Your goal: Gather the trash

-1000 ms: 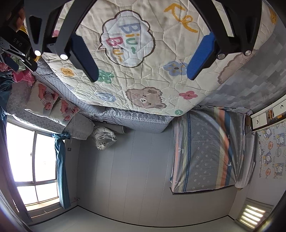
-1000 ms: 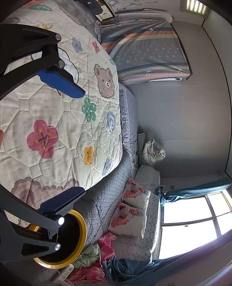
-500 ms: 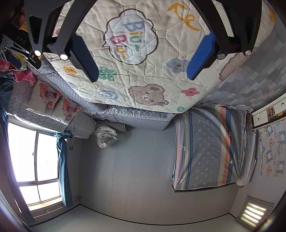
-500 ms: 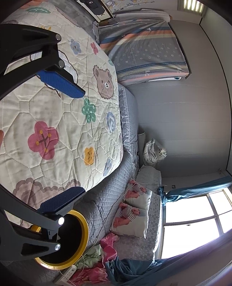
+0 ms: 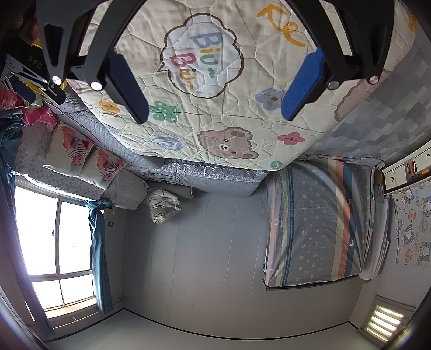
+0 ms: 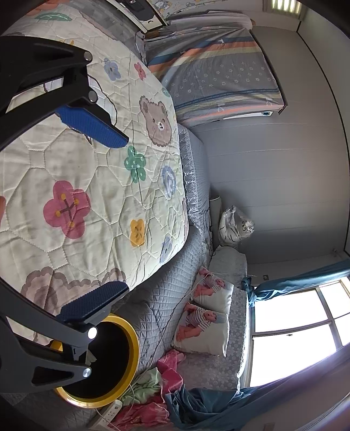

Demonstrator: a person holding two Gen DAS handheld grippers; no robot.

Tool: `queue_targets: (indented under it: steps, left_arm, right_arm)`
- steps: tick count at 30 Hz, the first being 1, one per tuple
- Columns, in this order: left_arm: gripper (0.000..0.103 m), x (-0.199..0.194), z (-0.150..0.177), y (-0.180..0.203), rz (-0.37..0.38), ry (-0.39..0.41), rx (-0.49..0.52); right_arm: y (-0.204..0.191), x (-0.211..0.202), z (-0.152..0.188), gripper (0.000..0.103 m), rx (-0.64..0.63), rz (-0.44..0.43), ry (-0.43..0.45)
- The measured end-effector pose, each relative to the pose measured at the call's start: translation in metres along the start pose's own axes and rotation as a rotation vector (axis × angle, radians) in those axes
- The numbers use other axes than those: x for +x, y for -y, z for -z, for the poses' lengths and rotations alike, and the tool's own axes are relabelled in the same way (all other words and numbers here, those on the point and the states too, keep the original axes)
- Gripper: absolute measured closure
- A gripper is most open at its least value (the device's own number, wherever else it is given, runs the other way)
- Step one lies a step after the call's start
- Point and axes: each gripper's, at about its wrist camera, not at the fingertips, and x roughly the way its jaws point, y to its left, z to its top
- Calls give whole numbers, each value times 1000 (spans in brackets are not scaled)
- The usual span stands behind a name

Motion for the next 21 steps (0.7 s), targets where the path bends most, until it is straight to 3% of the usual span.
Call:
queue_targets:
  steps: [21]
  left_arm:
    - [8, 7, 2, 4, 21, -18, -10]
  right_arm:
    - [1, 5, 3, 8, 23, 6, -22]
